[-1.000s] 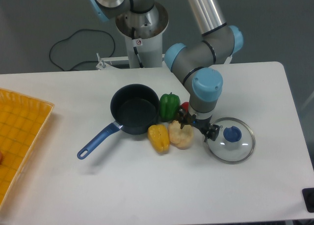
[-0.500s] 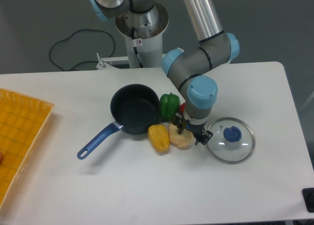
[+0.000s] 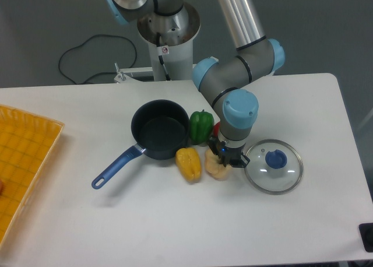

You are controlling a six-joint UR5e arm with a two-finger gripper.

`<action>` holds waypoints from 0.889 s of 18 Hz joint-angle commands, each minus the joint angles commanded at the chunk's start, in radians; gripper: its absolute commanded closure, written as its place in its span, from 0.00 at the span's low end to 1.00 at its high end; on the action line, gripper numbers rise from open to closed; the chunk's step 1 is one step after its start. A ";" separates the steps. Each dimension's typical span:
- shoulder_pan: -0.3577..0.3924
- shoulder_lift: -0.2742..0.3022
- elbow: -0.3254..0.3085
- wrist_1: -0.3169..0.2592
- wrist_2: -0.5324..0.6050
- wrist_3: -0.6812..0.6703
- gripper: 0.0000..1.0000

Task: Pick up the bread
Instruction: 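Close the gripper on the pale bread roll, then lift the bread roll and carry it toward the glass lid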

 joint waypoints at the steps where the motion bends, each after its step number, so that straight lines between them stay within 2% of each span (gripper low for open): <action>1: 0.002 0.006 0.000 -0.002 0.000 0.000 1.00; 5: 0.003 0.034 0.006 -0.006 0.000 0.000 1.00; 12: 0.038 0.058 0.067 -0.061 0.015 0.003 1.00; 16: 0.058 0.063 0.093 -0.074 0.046 0.003 1.00</action>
